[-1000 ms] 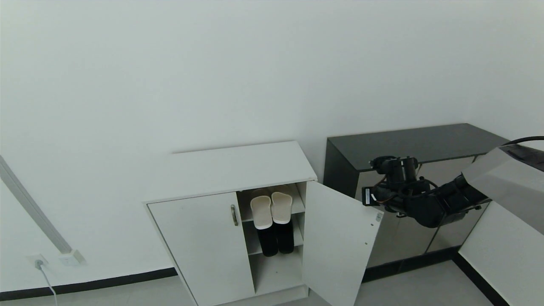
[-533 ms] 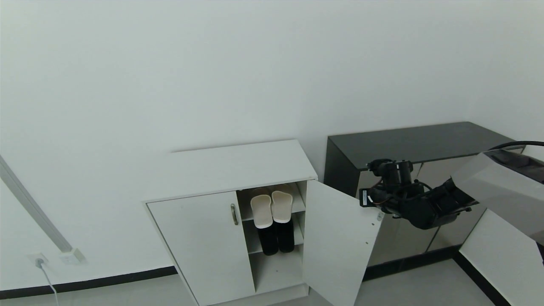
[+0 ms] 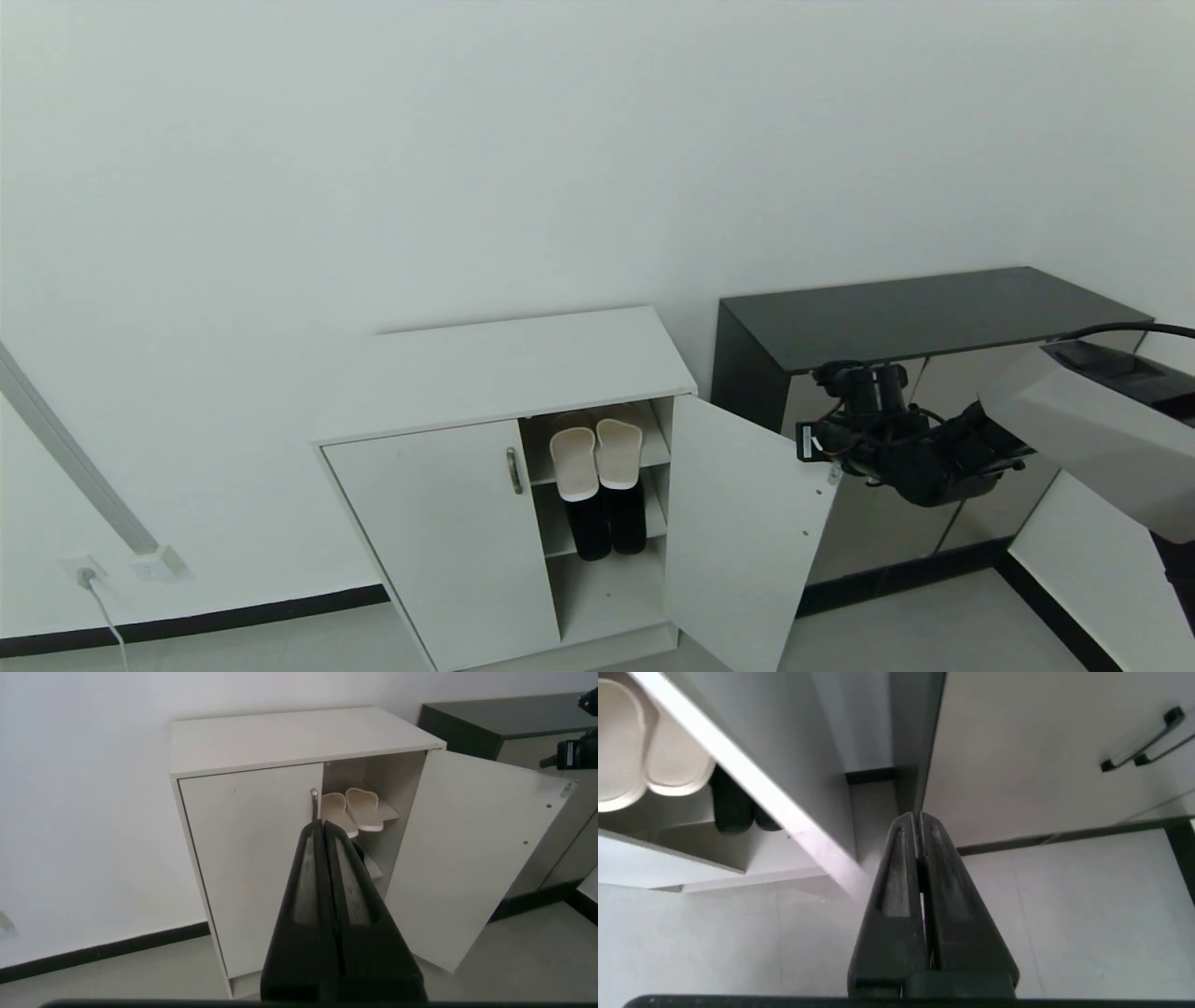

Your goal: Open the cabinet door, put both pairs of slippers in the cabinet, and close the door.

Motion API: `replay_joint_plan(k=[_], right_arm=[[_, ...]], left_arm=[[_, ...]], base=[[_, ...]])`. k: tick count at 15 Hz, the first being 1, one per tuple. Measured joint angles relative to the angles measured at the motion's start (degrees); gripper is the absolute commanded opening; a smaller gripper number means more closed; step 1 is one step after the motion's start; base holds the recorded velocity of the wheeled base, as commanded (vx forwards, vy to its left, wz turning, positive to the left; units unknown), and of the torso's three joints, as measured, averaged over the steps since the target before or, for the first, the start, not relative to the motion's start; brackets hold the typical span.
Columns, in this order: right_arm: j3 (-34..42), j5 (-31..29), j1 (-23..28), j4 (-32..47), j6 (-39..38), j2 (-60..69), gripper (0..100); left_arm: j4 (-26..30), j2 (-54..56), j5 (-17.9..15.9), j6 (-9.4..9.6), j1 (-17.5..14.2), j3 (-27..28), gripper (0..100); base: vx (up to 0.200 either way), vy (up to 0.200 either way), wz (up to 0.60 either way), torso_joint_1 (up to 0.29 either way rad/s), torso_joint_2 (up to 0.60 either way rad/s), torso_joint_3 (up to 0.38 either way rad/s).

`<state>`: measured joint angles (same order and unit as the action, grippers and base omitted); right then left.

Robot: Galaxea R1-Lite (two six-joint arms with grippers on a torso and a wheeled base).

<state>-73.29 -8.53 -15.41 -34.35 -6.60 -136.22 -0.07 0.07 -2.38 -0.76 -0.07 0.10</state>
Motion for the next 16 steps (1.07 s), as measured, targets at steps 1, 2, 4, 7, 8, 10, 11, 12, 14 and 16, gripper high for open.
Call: replay_joint_plan(k=[1,2,4,7,8,10,11,12,14,16], right_arm=[[0.13,-0.06,-0.10,-0.02,0.04,-0.06,0],[0.37,-0.11,-0.24,0.00,0.09,-0.06,0],[0.61,-0.20,-0.40,0.00,0.11,-0.06,0],[1.11,-0.28,-0.52,0.01,0.11,-0.05,0],[1.51,-0.35,-0.77,-0.02,0.11,0.02,0],[3.00,-0.35,-1.73,-0.02,0.11,0.74,0],[3.95,-0.33,-2.54,-0.02,0.11,1.29,0],[5.00,-0.33,-3.61,0.00,0.06,1.93,0],[6.95,-0.33,-5.78,-0.11,-0.18,3.17,0],[8.96,-0.33,-8.05,-1.44,-0.22,4.30,0]], left_arm=[[0.00,0.00,0.00,-0.02,0.00,0.00,0],[0.00,0.00,0.00,0.00,0.00,0.00,0],[0.00,0.00,0.00,-0.02,0.00,0.00,0],[0.00,0.00,0.00,0.00,0.02,0.00,0],[0.00,0.00,0.00,0.00,0.00,0.00,0],[0.00,0.00,0.02,0.00,0.00,0.00,0],[0.00,0.00,0.00,0.00,0.02,0.00,0],[0.00,0.00,0.00,-0.02,0.05,0.00,0],[0.00,0.00,0.02,0.00,0.02,0.00,0],[0.00,0.00,0.02,0.00,0.00,0.00,0]], base=[[0.000,0.000,0.00,0.000,0.00,0.000],[0.000,0.000,0.00,0.000,0.00,0.000],[0.000,0.000,0.00,0.000,0.00,0.000],[0.000,0.000,0.00,0.000,0.00,0.000],[0.000,0.000,0.00,0.000,0.00,0.000],[0.000,0.000,0.00,0.000,0.00,0.000],[0.000,0.000,0.00,0.000,0.00,0.000],[0.000,0.000,0.00,0.000,0.00,0.000],[0.000,0.000,0.00,0.000,0.00,0.000],[0.000,0.000,0.00,0.000,0.00,0.000]])
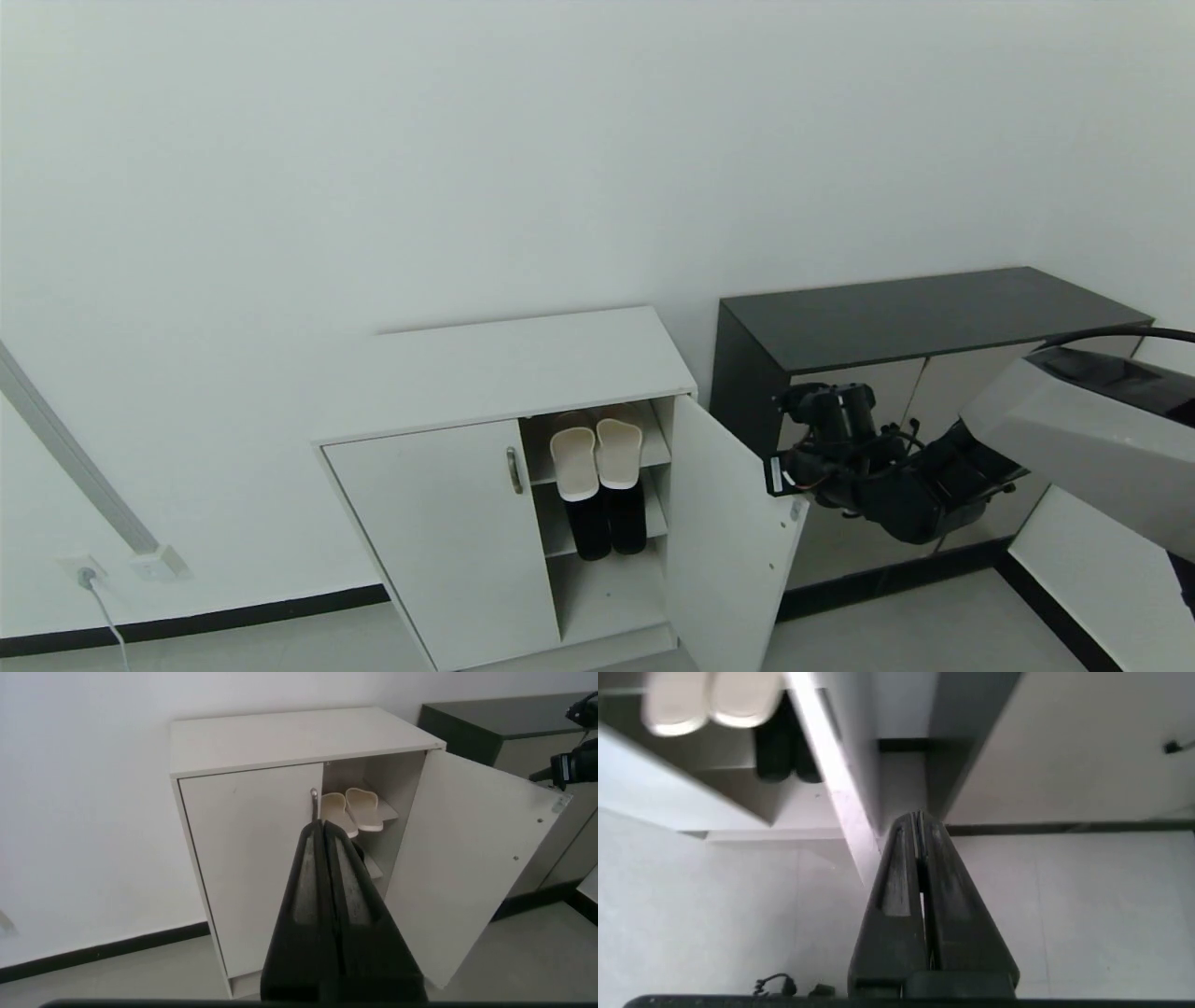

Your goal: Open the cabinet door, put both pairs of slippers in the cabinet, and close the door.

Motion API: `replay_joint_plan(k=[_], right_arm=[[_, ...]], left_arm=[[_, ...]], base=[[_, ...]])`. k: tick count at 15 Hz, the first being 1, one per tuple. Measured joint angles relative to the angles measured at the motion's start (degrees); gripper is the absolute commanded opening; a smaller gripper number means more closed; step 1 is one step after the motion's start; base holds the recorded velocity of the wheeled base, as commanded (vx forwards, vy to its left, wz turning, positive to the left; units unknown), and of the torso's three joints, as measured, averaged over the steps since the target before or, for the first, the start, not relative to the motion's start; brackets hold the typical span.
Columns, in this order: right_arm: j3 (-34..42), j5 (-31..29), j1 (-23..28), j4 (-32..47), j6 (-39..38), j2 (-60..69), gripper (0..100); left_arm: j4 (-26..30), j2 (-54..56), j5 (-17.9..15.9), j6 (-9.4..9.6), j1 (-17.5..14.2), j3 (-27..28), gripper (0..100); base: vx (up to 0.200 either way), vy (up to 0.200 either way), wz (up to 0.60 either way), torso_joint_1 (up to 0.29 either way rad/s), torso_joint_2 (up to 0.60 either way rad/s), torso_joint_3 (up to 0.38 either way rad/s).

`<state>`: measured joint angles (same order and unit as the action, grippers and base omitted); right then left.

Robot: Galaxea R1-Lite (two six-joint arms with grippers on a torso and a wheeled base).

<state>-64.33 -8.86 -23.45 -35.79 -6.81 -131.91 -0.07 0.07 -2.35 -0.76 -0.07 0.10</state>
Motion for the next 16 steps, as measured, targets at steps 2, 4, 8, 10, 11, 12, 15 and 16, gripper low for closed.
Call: replay_joint_plan(k=[2,4,8,10,11,12,15,16], right_arm=[[1.22,0.11,-2.01,-0.46,-0.07,0.52,0],[1.73,0.28,-3.99,-0.50,-1.26,0.61,0],[1.88,1.04,-8.24,-0.57,-4.78,1.51,0],[2.01,1.12,-10.42,-0.57,-6.81,2.61,0],[2.18,1.78,-11.54,-0.57,-7.25,3.39,0],[2.65,2.77,-12.24,-0.59,-7.35,4.29,0],[4.50,5.25,-13.25,-0.79,-6.78,7.77,0],[5.66,5.64,-13.34,-0.79,-6.23,9.23,0]], left_arm=[[0.00,0.00,-0.02,0.00,0.05,0.00,0],[0.00,0.00,-0.02,-0.02,-0.02,0.00,0],[0.00,0.00,-0.07,0.00,0.00,0.00,0],[0.00,0.00,-0.10,0.00,0.00,0.00,0],[0.00,0.00,-0.10,-0.02,0.00,0.00,0],[0.00,0.00,-0.11,-0.02,0.00,0.00,0],[0.00,0.00,-0.10,-0.09,0.05,0.00,0],[0.00,0.00,-0.11,-0.11,0.05,0.00,0]], base=[[0.000,0.000,0.00,0.000,0.00,0.000],[0.000,0.000,0.00,0.000,0.00,0.000],[0.000,0.000,0.00,0.000,0.00,0.000],[0.000,0.000,0.00,0.000,0.00,0.000],[0.000,0.000,0.00,0.000,0.00,0.000],[0.000,0.000,0.00,0.000,0.00,0.000],[0.000,0.000,0.00,0.000,0.00,0.000],[0.000,0.000,0.00,0.000,0.00,0.000]])
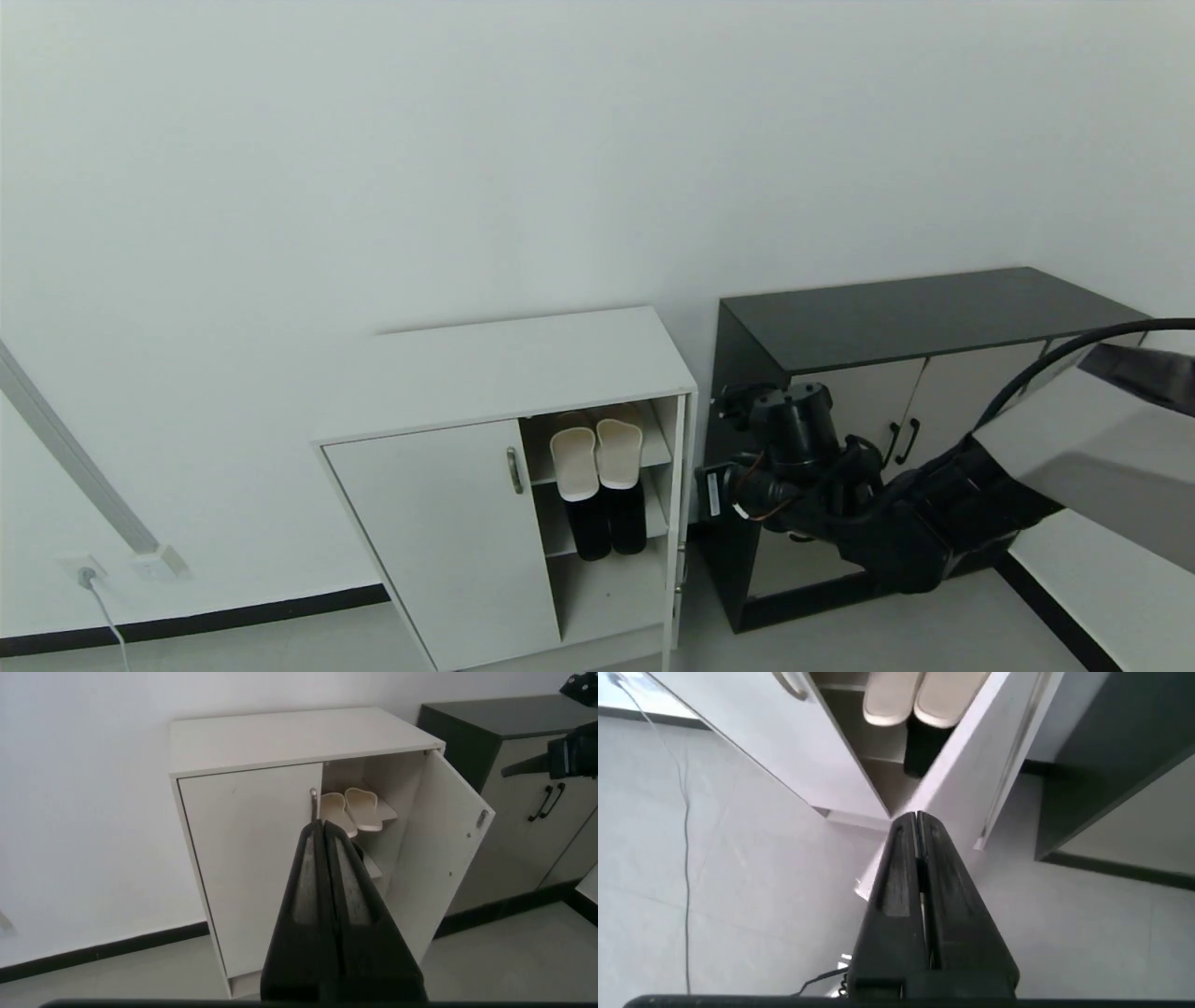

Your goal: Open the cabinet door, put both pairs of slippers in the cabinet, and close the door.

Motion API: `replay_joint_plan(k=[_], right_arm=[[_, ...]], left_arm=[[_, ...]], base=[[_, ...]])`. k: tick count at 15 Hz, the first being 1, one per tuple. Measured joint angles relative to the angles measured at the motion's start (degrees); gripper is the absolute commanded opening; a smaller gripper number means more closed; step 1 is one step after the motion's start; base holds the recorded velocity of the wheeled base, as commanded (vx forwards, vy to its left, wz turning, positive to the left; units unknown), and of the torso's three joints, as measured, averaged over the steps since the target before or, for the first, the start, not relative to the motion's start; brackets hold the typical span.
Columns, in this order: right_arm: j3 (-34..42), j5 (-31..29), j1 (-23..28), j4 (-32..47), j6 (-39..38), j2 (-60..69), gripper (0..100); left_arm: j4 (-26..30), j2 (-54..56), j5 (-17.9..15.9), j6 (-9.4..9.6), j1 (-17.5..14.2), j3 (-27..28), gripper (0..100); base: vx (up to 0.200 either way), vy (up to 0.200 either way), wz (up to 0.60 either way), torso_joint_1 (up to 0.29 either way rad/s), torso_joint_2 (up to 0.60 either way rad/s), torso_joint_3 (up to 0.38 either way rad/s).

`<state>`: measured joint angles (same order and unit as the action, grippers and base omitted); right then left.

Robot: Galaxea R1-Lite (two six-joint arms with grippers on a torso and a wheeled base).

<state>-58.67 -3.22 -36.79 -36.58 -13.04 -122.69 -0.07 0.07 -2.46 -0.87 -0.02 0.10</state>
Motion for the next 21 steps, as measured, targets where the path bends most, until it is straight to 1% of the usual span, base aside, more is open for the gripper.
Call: replay_joint_plan(k=[5,11,14,18,20,21], right_arm=[[4.40,0.44,-0.09,-0.22,0.76,3.54,0],[5.86,3.00,0.28,-0.41,0.76,4.05,0],[6.64,2.97,0.79,-1.05,1.88,4.00,0],[10.65,1.85,1.35,-5.49,5.17,4.46,0],[13.56,-2.13,2.62,-5.56,7.30,5.66,0],[15.08,-2.88,3.25,-5.56,7.77,6.38,0]], left_arm=[[0.00,0.00,0.04,0.00,0.00,0.00,0],[0.00,0.00,0.09,0.00,-0.05,0.00,0],[0.00,0.00,0.09,0.07,-0.05,0.01,0],[0.00,0.00,0.01,0.09,0.02,-0.02,0],[0.00,0.00,-0.10,0.21,0.00,-0.02,0],[0.00,0.00,-0.13,0.29,0.00,-0.02,0]], base=[[0.000,0.000,0.00,0.000,0.00,0.000],[0.000,0.000,0.60,0.004,0.01,0.002],[0.000,0.000,0.00,0.000,0.00,0.000],[0.000,0.000,0.00,0.000,0.00,0.000],[0.000,0.000,0.00,0.000,0.00,0.000],[0.000,0.000,0.00,0.000,0.00,0.000]])
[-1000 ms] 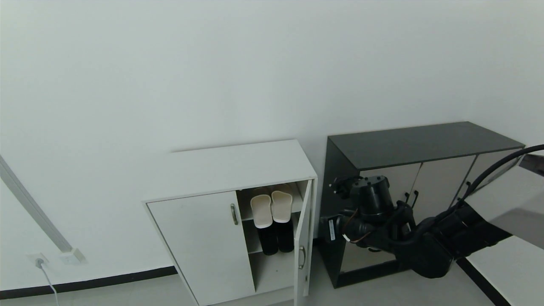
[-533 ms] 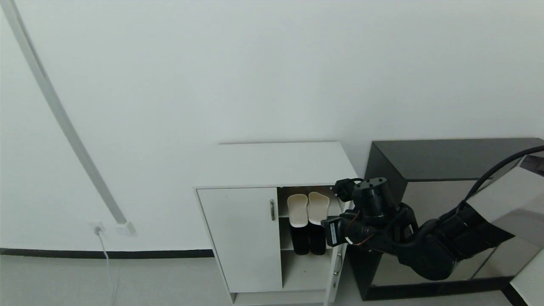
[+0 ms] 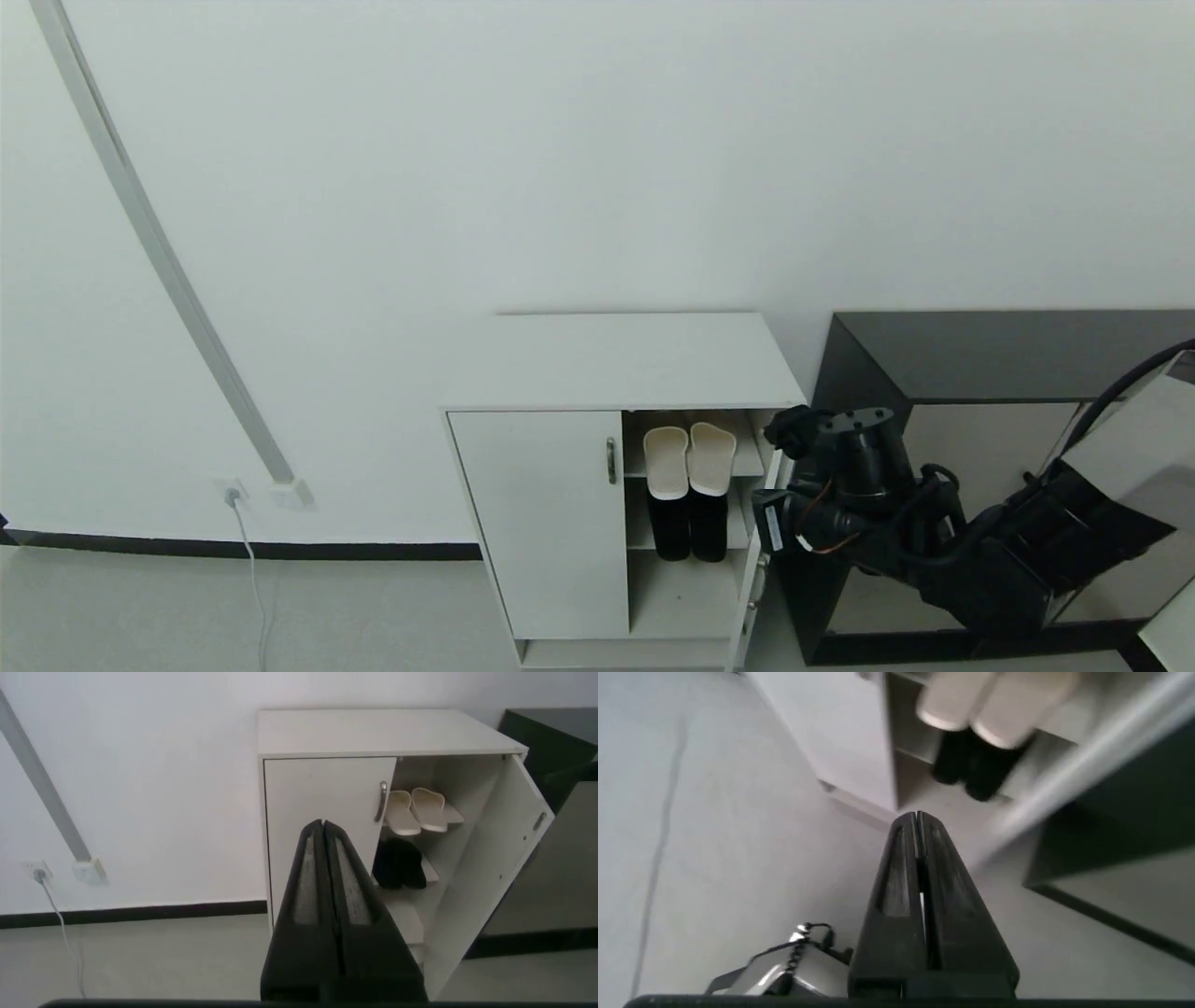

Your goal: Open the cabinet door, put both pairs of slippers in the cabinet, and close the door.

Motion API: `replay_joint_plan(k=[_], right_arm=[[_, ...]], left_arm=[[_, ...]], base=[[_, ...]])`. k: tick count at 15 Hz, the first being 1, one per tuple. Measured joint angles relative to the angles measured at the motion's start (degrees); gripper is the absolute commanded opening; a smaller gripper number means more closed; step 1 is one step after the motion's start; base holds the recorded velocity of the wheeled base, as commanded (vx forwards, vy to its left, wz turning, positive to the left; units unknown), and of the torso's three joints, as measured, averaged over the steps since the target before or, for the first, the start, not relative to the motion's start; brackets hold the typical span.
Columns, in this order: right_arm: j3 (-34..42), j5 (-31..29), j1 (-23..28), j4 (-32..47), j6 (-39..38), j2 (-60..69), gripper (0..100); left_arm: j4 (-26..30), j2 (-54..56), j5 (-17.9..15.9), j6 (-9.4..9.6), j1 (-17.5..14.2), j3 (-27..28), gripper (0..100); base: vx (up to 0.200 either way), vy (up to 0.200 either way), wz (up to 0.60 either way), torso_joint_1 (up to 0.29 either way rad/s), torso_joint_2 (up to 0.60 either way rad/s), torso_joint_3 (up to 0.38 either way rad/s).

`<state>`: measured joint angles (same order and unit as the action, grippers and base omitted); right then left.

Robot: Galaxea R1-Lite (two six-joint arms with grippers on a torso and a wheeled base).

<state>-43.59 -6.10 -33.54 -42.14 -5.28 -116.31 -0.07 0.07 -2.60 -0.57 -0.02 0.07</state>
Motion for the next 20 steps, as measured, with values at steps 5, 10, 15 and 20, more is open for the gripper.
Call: replay_joint_plan(k=[5,10,15,20], right_arm=[[11.00,-0.33,2.78,-2.69,2.00,4.49,0],[16.07,-0.30,3.30,-11.28,2.35,1.40,0],[12.34,-0.22,3.11,-14.98,2.35,-7.18,0],[5.64,-0.20,2.76,-15.01,2.02,-12.39,0]], left_arm=[[-0.02,0.00,-0.13,0.06,-0.05,0.04,0],[0.00,0.00,-0.09,0.02,-0.07,0.02,0],[0.00,0.00,-0.05,-0.02,-0.05,0.02,0],[0.00,0.00,-0.05,0.00,0.00,0.02,0]], base=[[0.200,0.000,0.00,0.000,0.00,0.007],[0.000,0.000,0.00,0.000,0.00,0.000],[0.000,0.000,0.00,0.000,0.00,0.000],[0.000,0.000,0.00,0.000,0.00,0.000]])
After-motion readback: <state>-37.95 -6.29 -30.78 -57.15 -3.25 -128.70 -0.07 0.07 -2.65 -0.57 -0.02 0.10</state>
